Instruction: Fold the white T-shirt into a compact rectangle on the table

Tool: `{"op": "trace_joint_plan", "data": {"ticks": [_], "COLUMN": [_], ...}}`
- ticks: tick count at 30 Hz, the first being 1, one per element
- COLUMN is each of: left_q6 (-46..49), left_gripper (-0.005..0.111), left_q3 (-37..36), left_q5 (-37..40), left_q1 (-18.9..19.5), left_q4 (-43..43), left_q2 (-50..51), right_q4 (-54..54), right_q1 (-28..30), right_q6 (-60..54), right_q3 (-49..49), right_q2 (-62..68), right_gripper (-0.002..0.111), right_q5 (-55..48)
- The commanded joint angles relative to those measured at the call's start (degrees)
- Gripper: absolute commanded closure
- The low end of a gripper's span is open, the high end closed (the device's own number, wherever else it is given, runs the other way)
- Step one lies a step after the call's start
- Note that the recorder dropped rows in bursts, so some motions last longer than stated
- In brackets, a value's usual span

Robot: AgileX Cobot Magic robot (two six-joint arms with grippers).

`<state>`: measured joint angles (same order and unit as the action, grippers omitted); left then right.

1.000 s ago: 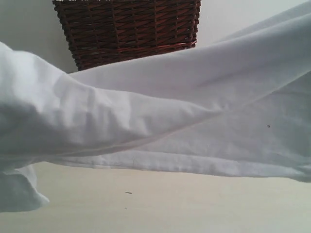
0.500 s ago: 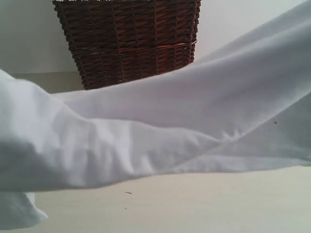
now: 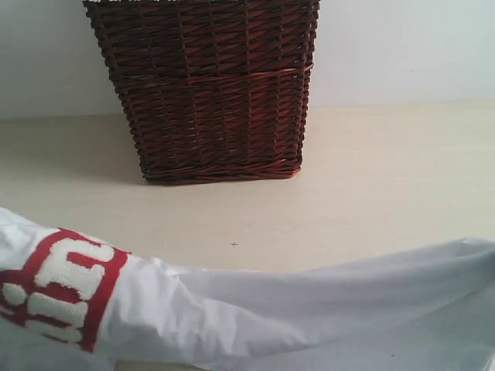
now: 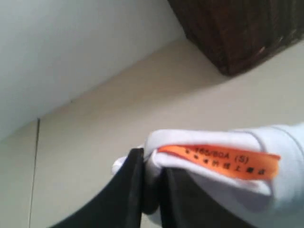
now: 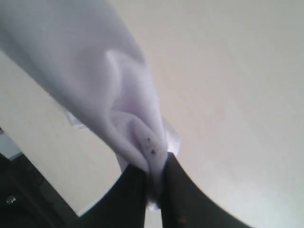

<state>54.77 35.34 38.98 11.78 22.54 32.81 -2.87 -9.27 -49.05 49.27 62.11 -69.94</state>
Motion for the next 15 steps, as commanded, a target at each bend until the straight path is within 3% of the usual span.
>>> {"op": "trace_joint_plan", "data": {"ticks": [1, 7, 11, 13, 14, 15], "left_q6": [5.32, 9.44, 9.44, 9.44, 9.44, 9.44], "left_gripper": [0.107, 0.107, 0.104, 0.096, 0.080, 0.074], "left_q3": [-6.78, -9.68, -9.30, -8.62, -7.64, -7.15], "left_q5": [-15.69, -35.08, -49.18, -54.00, -57.49, -58.44], "left_q1": [0.26, -0.05, -3.62, -4.98, -5.36, -5.36], "left_q4": [1.32, 1.87, 2.14, 2.01, 1.55, 1.55], "left_q2": [8.29, 23.62, 33.48, 38.31, 42.69, 44.30], "right_q4": [1.86, 2.23, 3.34, 4.28, 4.28, 4.28], "right_q1": [-0.08, -0.08, -0.08, -0.08, -0.08, -0.08], "right_q6": [0.46, 1.31, 2.81, 4.01, 4.42, 4.42], "right_q3": [-1.47, -1.47, -1.47, -1.47, -1.47, -1.47], "right_q2": [8.36, 18.93, 24.80, 27.46, 29.72, 30.67], "right_gripper": [0.108, 0.108, 0.107, 0.101, 0.091, 0.084], "right_q5": [11.05, 32.74, 43.48, 49.15, 54.02, 56.32]}}
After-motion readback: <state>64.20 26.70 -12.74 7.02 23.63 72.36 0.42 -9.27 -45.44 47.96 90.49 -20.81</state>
